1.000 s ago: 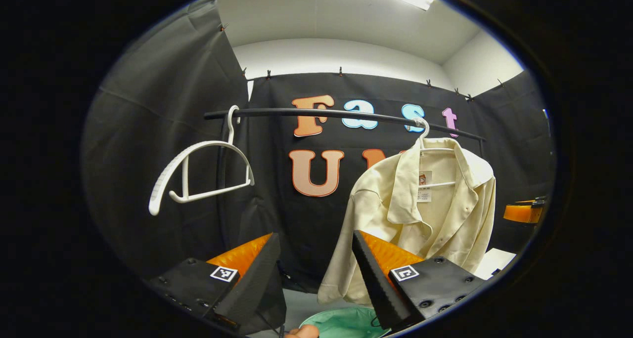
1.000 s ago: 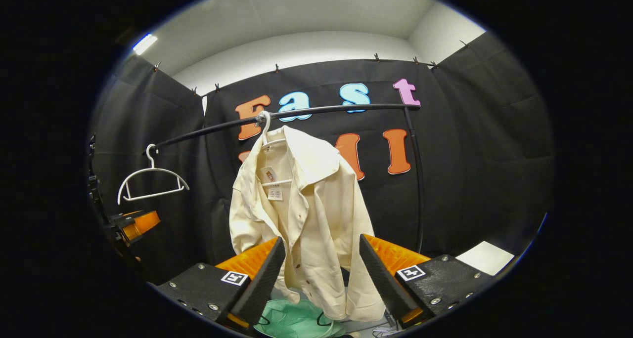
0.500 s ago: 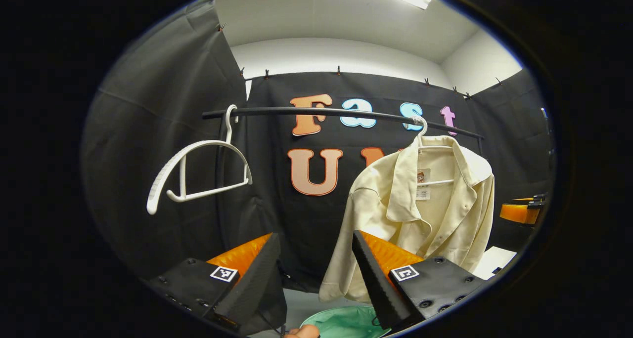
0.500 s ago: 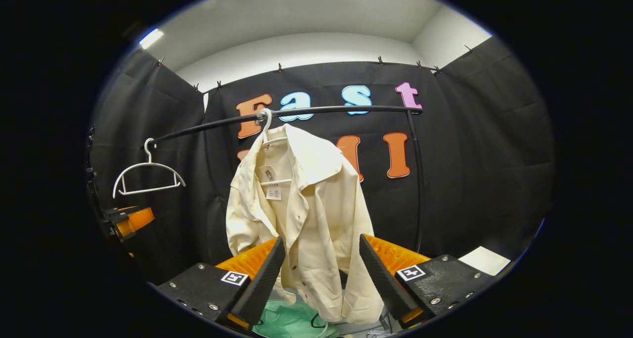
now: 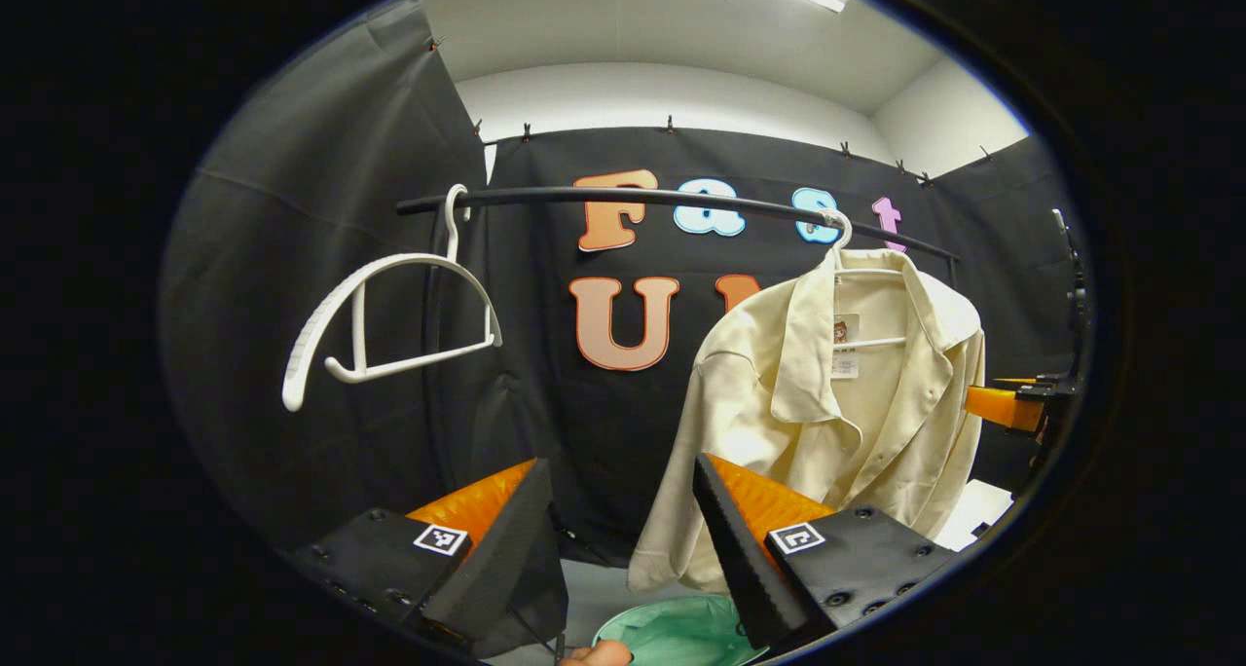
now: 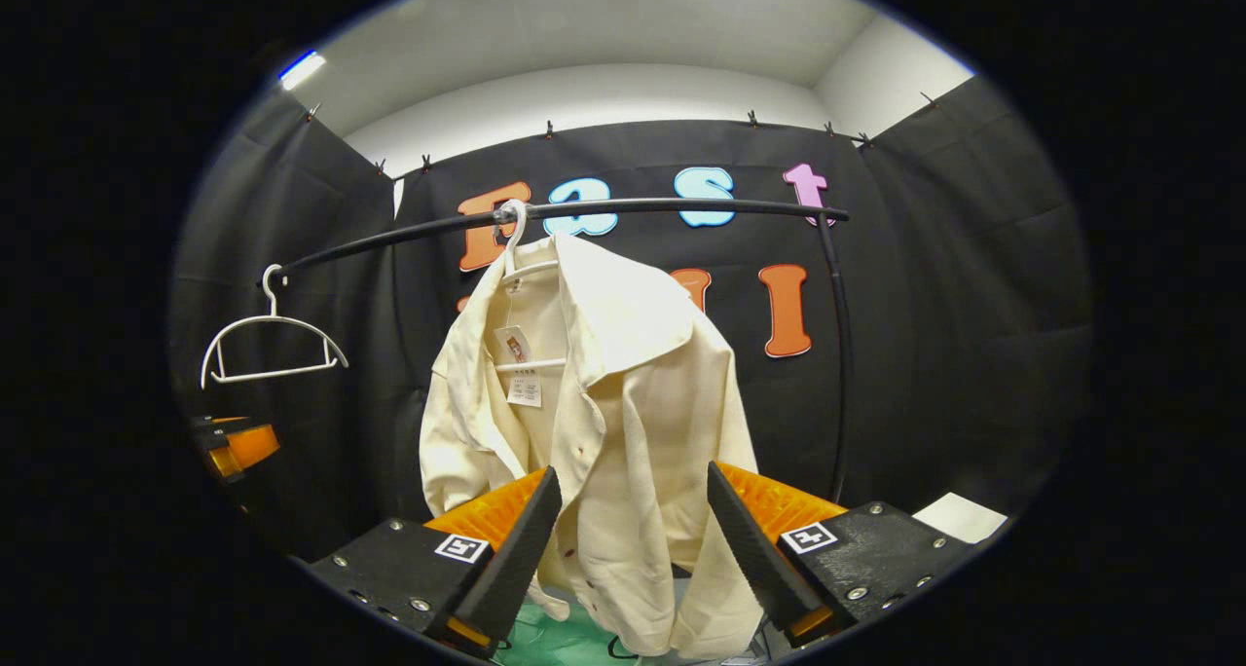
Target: Grasp the clothes on the hanger with both hands and then place them into the laundry hamper below.
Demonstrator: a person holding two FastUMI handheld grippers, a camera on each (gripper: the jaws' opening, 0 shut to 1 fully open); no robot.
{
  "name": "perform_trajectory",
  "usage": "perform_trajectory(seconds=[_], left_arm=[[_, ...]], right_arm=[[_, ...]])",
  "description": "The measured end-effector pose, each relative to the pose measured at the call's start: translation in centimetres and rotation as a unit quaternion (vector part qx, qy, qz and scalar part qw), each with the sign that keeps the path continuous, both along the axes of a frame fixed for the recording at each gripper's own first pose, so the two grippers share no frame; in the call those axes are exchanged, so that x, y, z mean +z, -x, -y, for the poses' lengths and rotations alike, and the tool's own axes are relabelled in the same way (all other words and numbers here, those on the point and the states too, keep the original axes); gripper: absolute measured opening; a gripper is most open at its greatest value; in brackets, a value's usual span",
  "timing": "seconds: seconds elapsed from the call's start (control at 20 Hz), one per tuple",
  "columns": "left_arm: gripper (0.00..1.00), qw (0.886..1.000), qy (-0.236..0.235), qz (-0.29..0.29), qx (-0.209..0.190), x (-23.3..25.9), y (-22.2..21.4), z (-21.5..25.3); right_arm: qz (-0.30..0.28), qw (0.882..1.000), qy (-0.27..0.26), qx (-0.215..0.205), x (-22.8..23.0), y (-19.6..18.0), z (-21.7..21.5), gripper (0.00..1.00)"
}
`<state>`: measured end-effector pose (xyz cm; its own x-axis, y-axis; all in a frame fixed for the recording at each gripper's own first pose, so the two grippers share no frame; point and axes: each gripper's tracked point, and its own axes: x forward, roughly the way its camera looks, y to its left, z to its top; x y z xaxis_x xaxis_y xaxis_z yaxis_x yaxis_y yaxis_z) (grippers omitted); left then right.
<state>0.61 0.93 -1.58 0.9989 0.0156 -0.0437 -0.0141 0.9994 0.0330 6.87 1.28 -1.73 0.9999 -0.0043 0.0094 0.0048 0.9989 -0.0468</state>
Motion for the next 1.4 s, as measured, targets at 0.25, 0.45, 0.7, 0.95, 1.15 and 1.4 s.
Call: perform_trajectory(seconds=[0.25,0.45,0.7,0.95,1.15,1.4], left_arm=[[0.96,1.0,-0.004,-0.001,-0.004,-0.3,0.0,0.1],[0.96,1.0,-0.004,0.0,0.001,-0.6,-0.2,-0.4],[0.93,1.0,0.002,-0.001,0.005,-0.9,0.0,-1.1],[0.96,1.0,0.006,0.002,0.001,-1.1,-0.2,-0.8],[0.97,1.0,0.014,0.004,0.001,-1.2,-0.5,-0.6],[0.97,1.0,0.019,0.002,-0.011,-1.7,-1.8,1.4]], right_arm=[[-0.022,1.0,-0.016,0.013,-1.7,-3.3,-1.4,0.93],[-0.032,0.999,-0.019,0.004,-3.1,-5.9,-1.3,0.93],[-0.013,1.0,-0.009,-0.012,-3.4,-8.3,-0.6,0.93],[0.016,1.0,0.01,-0.019,-3.1,-10.1,-0.1,0.85],[0.019,0.999,0.006,-0.027,-3.2,-9.9,0.7,0.56],[0.019,1.0,0.013,-0.009,-2.9,-8.3,0.9,0.15]])
